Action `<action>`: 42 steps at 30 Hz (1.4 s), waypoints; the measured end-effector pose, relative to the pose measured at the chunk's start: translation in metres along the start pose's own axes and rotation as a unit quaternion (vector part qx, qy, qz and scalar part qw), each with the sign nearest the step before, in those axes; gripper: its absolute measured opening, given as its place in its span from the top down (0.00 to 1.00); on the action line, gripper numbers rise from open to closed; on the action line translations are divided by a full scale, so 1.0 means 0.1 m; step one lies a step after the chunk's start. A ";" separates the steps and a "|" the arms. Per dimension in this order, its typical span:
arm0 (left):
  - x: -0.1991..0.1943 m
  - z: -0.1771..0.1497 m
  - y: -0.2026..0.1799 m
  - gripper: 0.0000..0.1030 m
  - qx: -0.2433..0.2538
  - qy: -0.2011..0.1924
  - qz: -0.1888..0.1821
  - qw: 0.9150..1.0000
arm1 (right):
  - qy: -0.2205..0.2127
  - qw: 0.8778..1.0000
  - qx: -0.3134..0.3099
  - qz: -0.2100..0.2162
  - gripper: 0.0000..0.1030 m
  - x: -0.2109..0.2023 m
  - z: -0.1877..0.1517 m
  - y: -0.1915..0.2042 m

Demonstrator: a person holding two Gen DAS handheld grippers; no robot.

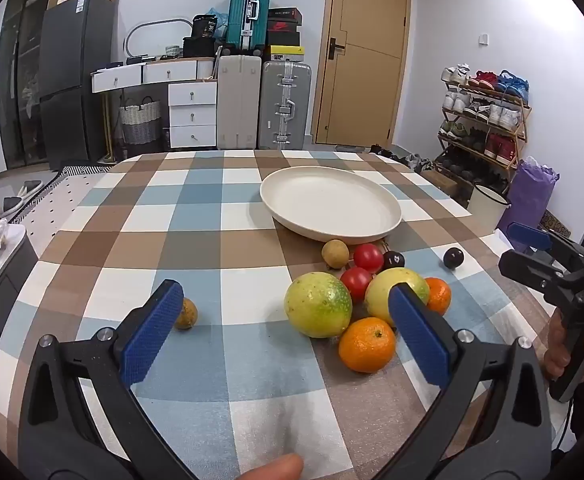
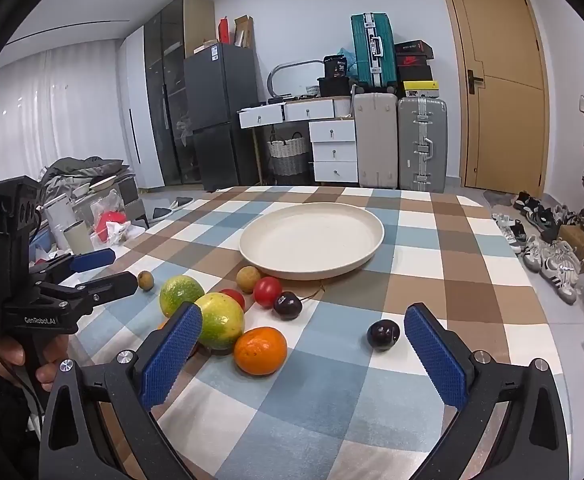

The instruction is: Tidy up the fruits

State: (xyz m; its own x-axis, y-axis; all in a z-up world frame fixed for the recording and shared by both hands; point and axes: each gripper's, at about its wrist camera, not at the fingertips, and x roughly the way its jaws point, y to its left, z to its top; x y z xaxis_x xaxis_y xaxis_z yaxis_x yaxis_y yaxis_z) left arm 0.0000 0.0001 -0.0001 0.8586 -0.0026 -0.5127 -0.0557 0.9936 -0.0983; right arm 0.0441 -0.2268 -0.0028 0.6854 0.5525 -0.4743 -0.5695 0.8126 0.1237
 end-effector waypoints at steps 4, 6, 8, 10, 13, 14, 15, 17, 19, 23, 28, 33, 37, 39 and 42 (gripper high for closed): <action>-0.01 0.00 0.01 0.01 0.001 -0.002 0.001 1.000 | -0.003 1.000 -0.004 0.000 0.00 0.00 0.00 0.01; -0.02 0.00 0.02 0.01 0.000 -0.001 0.002 1.000 | -0.002 1.000 -0.004 -0.001 0.00 0.00 0.00 0.01; 0.00 0.00 0.00 0.01 0.002 0.000 0.002 1.000 | -0.002 1.000 -0.004 0.000 0.00 0.00 0.00 0.01; 0.00 0.00 0.00 0.01 0.002 0.000 0.000 1.000 | -0.001 1.000 -0.003 0.000 0.00 0.00 0.00 0.01; 0.00 0.00 0.00 0.01 0.003 0.001 0.002 1.000 | -0.001 1.000 -0.003 0.000 0.00 0.00 0.00 0.01; -0.01 0.00 0.00 0.01 0.003 0.001 0.001 1.000 | -0.001 1.000 -0.003 0.001 0.00 0.00 0.00 0.01; -0.01 0.00 0.00 0.01 0.003 0.000 0.001 1.000 | -0.001 1.000 -0.003 0.001 0.00 0.00 0.00 0.01; 0.00 0.00 0.00 0.01 0.003 0.001 0.001 1.000 | -0.001 1.000 -0.003 0.001 0.00 0.00 0.00 0.01; 0.00 0.00 0.00 0.01 0.003 0.001 0.002 1.000 | 0.000 1.000 -0.003 0.001 0.00 0.00 0.00 0.01; 0.00 0.00 0.00 0.01 0.003 0.002 0.002 1.000 | -0.001 1.000 -0.003 0.001 0.00 -0.01 0.00 0.01; 0.00 0.00 0.00 0.01 0.003 0.002 0.002 1.000 | 0.000 1.000 -0.003 0.001 0.00 0.00 0.00 0.01; 0.00 0.00 0.00 0.01 0.003 0.002 0.002 1.000 | 0.000 1.000 -0.003 0.000 0.00 0.00 0.00 0.01; 0.00 0.00 0.00 0.01 0.004 0.002 0.002 1.000 | -0.001 1.000 -0.003 0.000 0.00 0.00 0.00 0.01; 0.00 0.00 0.00 0.01 0.004 0.002 0.002 1.000 | 0.000 1.000 -0.004 0.000 0.00 0.00 0.00 0.01; 0.00 0.00 0.00 0.01 0.003 0.003 0.002 1.000 | 0.001 1.000 -0.003 -0.001 0.00 0.00 0.01 0.01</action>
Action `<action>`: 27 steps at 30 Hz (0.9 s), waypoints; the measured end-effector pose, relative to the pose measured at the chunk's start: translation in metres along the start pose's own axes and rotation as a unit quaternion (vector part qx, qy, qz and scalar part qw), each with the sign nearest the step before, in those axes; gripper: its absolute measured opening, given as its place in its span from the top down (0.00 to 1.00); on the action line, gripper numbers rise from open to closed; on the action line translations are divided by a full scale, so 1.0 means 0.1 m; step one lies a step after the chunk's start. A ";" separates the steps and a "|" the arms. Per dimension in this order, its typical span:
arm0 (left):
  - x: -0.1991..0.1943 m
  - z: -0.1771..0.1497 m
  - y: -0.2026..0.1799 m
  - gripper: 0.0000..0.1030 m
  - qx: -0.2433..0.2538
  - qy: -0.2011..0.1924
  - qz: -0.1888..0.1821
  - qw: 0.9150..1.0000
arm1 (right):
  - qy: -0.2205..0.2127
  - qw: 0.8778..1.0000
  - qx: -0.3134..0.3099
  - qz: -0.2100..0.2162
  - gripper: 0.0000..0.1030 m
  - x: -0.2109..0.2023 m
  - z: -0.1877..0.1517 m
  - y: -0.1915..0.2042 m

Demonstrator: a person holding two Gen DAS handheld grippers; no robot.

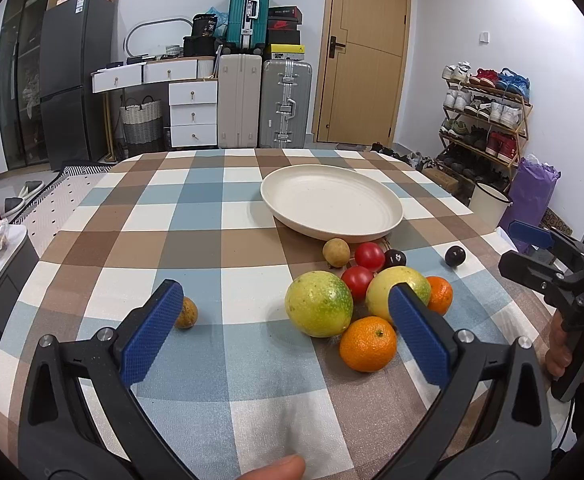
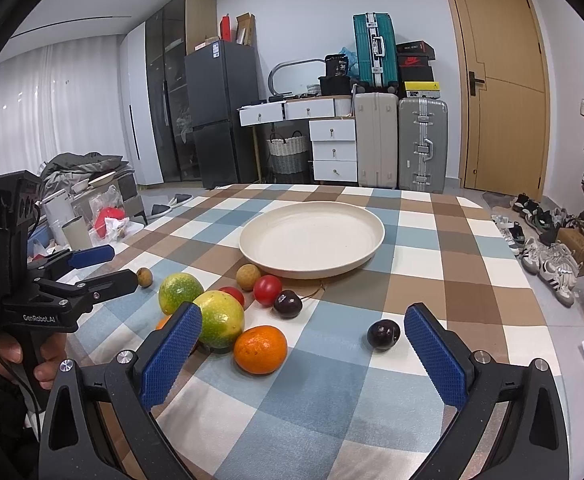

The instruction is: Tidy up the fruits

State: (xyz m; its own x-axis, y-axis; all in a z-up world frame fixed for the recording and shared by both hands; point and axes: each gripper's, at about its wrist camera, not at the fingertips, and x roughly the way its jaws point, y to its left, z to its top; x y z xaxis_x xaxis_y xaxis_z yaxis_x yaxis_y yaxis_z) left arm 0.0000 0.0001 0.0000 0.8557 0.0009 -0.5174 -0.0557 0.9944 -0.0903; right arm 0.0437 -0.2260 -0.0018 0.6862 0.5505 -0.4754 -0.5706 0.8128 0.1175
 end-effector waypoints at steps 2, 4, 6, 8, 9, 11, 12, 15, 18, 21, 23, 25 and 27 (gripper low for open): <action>0.00 0.00 0.00 0.01 0.000 0.000 0.000 1.000 | 0.001 1.000 0.000 -0.001 0.00 -0.01 -0.03 -0.01; 0.00 0.00 0.00 0.01 0.000 0.001 -0.001 1.000 | 0.000 1.000 -0.003 -0.001 0.00 -0.04 -0.03 0.02; 0.00 0.00 0.00 0.01 0.000 0.000 0.000 1.000 | -0.002 1.000 -0.005 -0.002 0.00 -0.03 -0.03 -0.01; 0.00 0.00 0.00 0.01 0.000 0.000 0.000 1.000 | -0.001 1.000 -0.005 -0.003 0.00 -0.03 -0.04 -0.01; 0.00 0.00 0.00 0.01 0.000 0.000 0.000 1.000 | -0.001 1.000 -0.005 -0.002 0.00 -0.03 -0.04 0.00; 0.00 0.00 0.00 0.01 0.000 0.000 0.000 1.000 | -0.002 1.000 -0.005 -0.001 0.00 -0.03 -0.04 0.00; 0.00 0.00 0.00 0.01 0.000 0.000 0.000 1.000 | -0.001 1.000 -0.005 0.000 0.00 -0.03 -0.04 0.00; 0.00 0.00 0.00 0.01 0.000 0.000 0.000 1.000 | 0.003 1.000 -0.007 -0.001 0.00 0.02 -0.01 0.03; 0.00 0.00 0.00 0.01 0.000 0.000 0.000 1.000 | 0.004 1.000 -0.007 0.002 0.00 0.02 -0.01 0.03; 0.00 0.00 0.00 0.01 0.000 0.001 0.000 1.000 | 0.005 1.000 -0.007 0.003 0.00 0.02 -0.01 0.03; 0.00 0.00 0.00 0.01 0.000 0.000 0.000 1.000 | 0.006 1.000 -0.007 0.003 0.00 0.02 -0.01 0.03; 0.00 0.00 0.00 0.01 0.000 0.001 0.000 1.000 | 0.005 1.000 -0.007 0.001 0.00 0.02 -0.01 0.03; 0.00 0.00 0.00 0.01 0.000 0.001 0.000 1.000 | 0.004 1.000 -0.004 0.001 0.00 0.02 -0.01 0.02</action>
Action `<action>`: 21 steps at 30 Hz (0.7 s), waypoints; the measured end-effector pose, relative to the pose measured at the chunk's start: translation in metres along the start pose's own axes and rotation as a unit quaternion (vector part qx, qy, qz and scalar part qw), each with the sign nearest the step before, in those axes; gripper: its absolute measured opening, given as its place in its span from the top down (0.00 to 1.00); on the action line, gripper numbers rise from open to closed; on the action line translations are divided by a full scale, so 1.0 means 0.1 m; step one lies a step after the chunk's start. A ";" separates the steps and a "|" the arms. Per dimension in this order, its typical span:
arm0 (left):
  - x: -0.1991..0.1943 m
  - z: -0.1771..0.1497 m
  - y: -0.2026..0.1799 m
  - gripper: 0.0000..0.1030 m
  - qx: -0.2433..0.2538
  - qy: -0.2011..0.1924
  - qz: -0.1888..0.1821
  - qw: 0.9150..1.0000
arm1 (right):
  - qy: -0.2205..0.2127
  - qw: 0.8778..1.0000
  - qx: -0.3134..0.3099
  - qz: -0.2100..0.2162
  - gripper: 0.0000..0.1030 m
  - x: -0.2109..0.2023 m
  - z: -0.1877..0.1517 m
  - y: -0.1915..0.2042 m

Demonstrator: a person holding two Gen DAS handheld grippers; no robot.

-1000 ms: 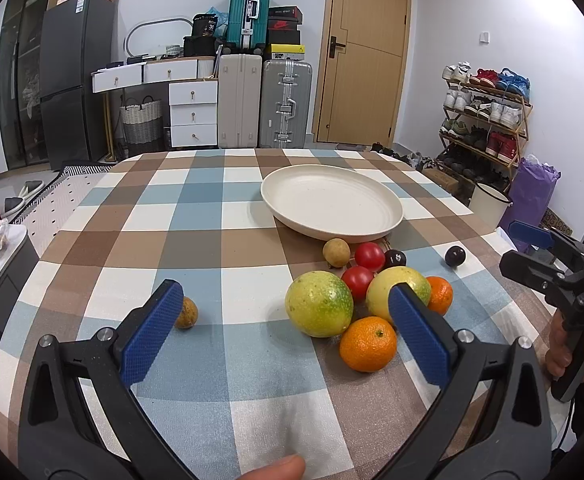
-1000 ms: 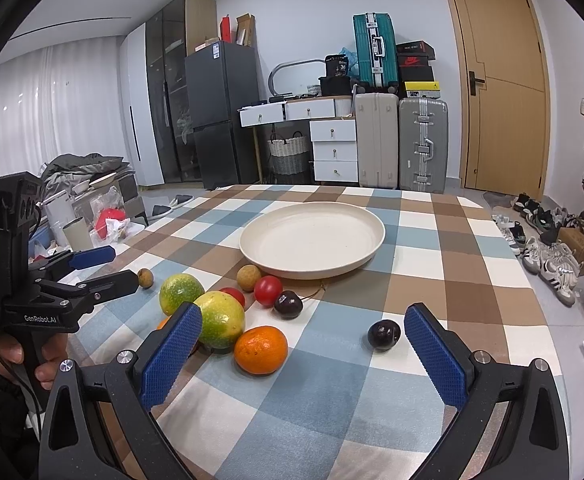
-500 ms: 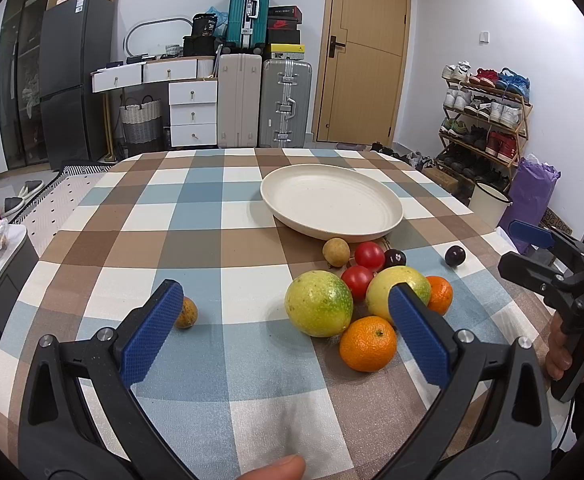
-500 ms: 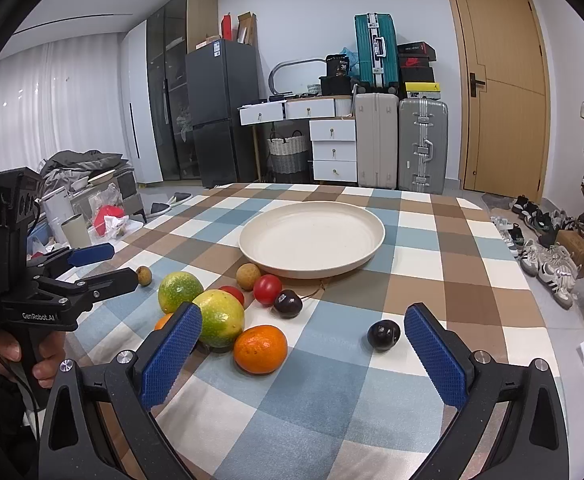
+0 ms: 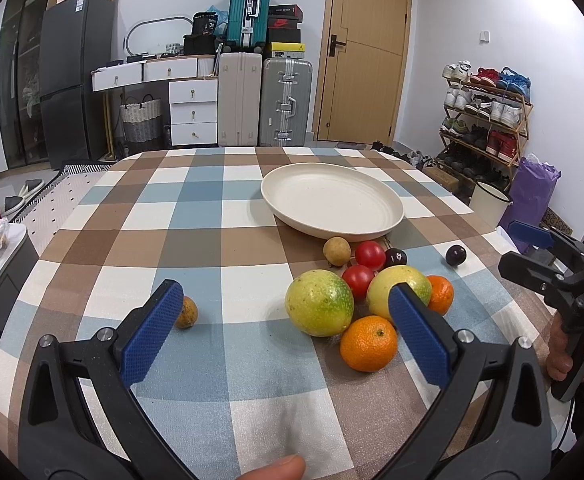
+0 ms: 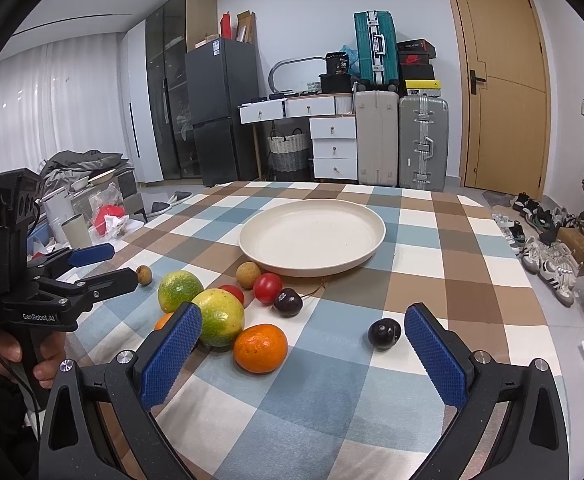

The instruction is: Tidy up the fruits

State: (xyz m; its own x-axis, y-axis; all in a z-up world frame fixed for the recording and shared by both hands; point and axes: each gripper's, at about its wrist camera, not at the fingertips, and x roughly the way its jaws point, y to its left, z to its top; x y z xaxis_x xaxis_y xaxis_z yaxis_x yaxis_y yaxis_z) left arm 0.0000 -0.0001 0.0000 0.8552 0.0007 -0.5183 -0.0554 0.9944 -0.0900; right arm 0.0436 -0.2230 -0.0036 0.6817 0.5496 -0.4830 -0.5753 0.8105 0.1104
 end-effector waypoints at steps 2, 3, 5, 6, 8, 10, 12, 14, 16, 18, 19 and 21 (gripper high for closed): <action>0.00 0.00 0.00 0.01 0.000 0.000 0.000 1.000 | -0.001 1.000 0.001 -0.002 0.00 0.00 0.00 -0.01; 0.00 0.00 0.00 0.01 0.000 0.000 0.000 1.000 | -0.001 1.000 0.002 -0.003 0.00 0.01 0.00 0.00; 0.00 0.00 0.00 0.01 0.000 0.000 0.000 1.000 | -0.001 1.000 0.002 -0.002 0.00 0.01 0.00 -0.01; 0.00 0.00 0.00 0.01 0.000 0.000 0.000 1.000 | -0.001 1.000 0.002 -0.002 0.00 0.01 0.00 0.00; 0.00 0.00 0.00 0.01 0.000 0.000 0.000 1.000 | -0.001 1.000 0.003 -0.002 0.00 0.00 0.00 0.00; 0.00 0.00 0.00 0.01 0.000 0.000 0.000 1.000 | -0.001 1.000 0.002 -0.003 0.00 0.00 0.00 0.00; 0.00 0.00 0.00 0.01 0.000 0.000 0.000 1.000 | -0.001 1.000 0.003 -0.004 0.00 0.01 0.00 0.00; 0.00 0.00 0.00 0.01 0.000 0.000 0.001 1.000 | -0.003 1.000 0.005 -0.005 0.00 0.01 0.00 0.00; 0.00 0.00 0.00 0.01 0.000 0.001 0.000 1.000 | -0.003 1.000 0.007 -0.005 0.00 0.01 0.01 0.00; 0.00 0.00 0.00 0.01 0.000 0.002 0.001 1.000 | -0.005 1.000 0.007 -0.005 0.00 0.00 0.01 0.00; 0.00 0.00 0.00 0.01 0.000 0.003 0.001 1.000 | -0.006 1.000 0.008 -0.005 0.00 0.00 0.01 0.00; 0.00 0.00 0.00 0.01 0.000 0.002 0.001 1.000 | -0.006 1.000 0.008 -0.004 0.00 0.00 0.01 -0.01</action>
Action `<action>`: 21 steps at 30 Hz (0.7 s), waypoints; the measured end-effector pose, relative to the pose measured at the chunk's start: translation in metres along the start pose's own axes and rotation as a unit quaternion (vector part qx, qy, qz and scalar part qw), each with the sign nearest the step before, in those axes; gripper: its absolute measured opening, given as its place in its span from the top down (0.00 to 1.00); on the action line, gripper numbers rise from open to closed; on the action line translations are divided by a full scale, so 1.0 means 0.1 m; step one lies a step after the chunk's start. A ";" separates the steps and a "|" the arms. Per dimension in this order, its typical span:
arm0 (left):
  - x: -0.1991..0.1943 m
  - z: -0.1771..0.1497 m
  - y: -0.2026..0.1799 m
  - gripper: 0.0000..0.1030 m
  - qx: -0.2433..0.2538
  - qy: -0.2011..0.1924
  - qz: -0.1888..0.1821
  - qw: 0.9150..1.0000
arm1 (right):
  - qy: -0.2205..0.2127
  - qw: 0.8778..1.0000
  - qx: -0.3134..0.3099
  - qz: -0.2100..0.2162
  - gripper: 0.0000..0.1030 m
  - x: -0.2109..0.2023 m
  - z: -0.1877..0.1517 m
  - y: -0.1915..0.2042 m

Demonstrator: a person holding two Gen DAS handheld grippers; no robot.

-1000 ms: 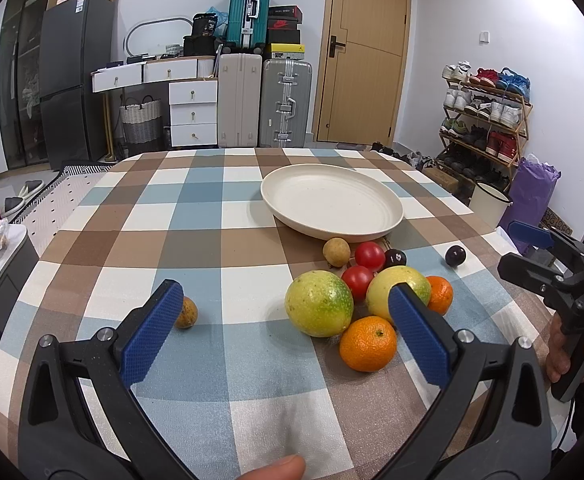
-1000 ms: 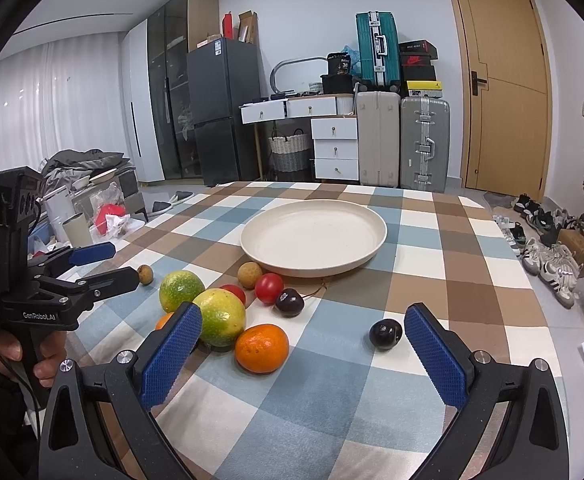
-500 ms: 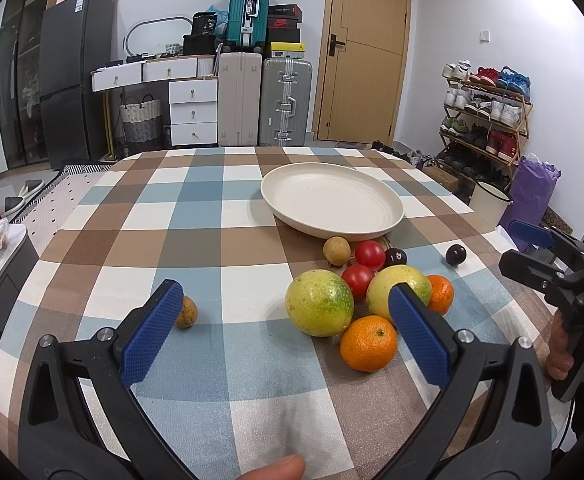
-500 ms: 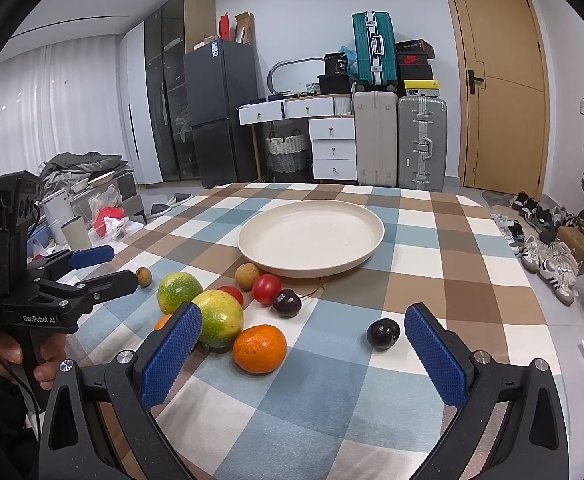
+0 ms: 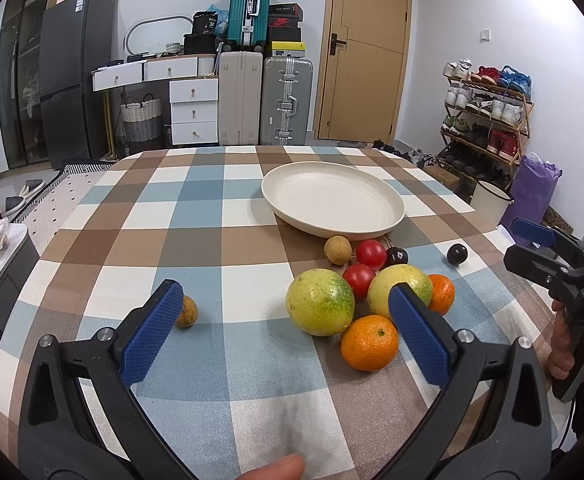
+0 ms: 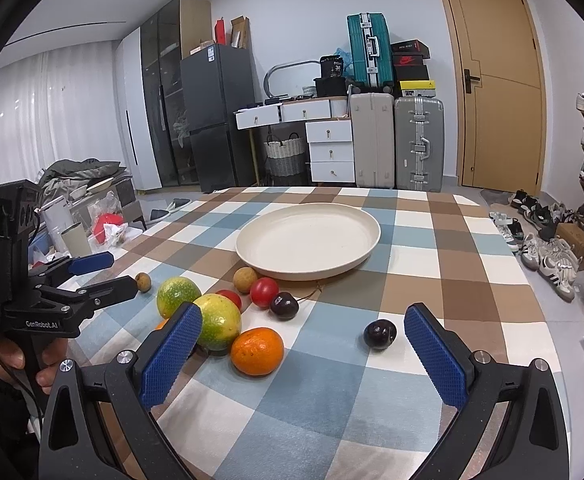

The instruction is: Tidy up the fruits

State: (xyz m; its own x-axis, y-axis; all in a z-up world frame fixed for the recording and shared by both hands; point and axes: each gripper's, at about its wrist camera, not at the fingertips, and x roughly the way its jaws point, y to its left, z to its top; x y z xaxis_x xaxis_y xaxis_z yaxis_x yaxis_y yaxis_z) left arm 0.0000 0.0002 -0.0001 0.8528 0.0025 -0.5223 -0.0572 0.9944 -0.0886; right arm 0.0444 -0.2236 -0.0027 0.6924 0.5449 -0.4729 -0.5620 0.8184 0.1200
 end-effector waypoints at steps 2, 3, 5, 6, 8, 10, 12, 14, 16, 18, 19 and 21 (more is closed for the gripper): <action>0.00 0.00 0.00 0.01 0.000 0.000 0.000 1.000 | 0.001 1.000 0.000 -0.001 0.00 0.00 0.00 0.00; 0.00 0.00 0.00 0.01 0.000 0.000 0.001 1.000 | 0.001 1.000 0.000 -0.003 0.00 0.00 0.00 0.00; 0.00 0.00 0.00 0.01 0.000 0.000 0.000 1.000 | 0.002 1.000 0.001 -0.006 0.00 0.00 0.00 -0.01; 0.00 0.00 0.00 0.01 0.000 0.000 0.000 1.000 | 0.003 1.000 0.003 -0.006 0.00 0.00 0.00 -0.02; 0.00 0.00 0.00 0.01 0.000 0.000 0.000 1.000 | 0.005 1.000 0.006 -0.006 0.00 0.00 0.00 -0.03; 0.00 0.00 0.00 0.01 0.000 0.000 0.000 1.000 | 0.004 1.000 0.009 -0.008 0.00 0.00 0.00 -0.05; 0.00 0.00 0.00 0.01 0.000 0.001 0.000 1.000 | 0.005 1.000 0.010 -0.009 0.00 0.00 0.00 -0.05; 0.00 0.00 0.00 0.01 0.001 0.000 -0.001 1.000 | 0.007 1.000 0.010 -0.010 0.00 0.01 0.00 -0.06; 0.01 -0.01 0.00 0.01 0.002 0.001 -0.002 1.000 | 0.008 1.000 0.011 -0.011 0.00 0.01 0.00 -0.06; 0.04 0.00 0.02 0.01 0.002 0.003 -0.003 1.000 | 0.007 1.000 0.011 -0.011 0.00 0.01 0.00 -0.07; 0.04 0.00 0.03 0.01 0.002 0.003 -0.003 1.000 | 0.008 1.000 0.011 -0.012 0.00 0.01 0.00 -0.07; 0.05 0.00 0.03 0.01 0.003 0.004 -0.005 1.000 | 0.009 1.000 0.012 -0.013 0.00 0.01 0.01 -0.07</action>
State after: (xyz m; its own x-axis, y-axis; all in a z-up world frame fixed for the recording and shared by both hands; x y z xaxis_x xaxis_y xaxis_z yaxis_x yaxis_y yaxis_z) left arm 0.0040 0.0028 -0.0028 0.8496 -0.0084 -0.5274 -0.0459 0.9949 -0.0898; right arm 0.0492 -0.2285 -0.0035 0.6981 0.5207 -0.4915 -0.5335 0.8361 0.1279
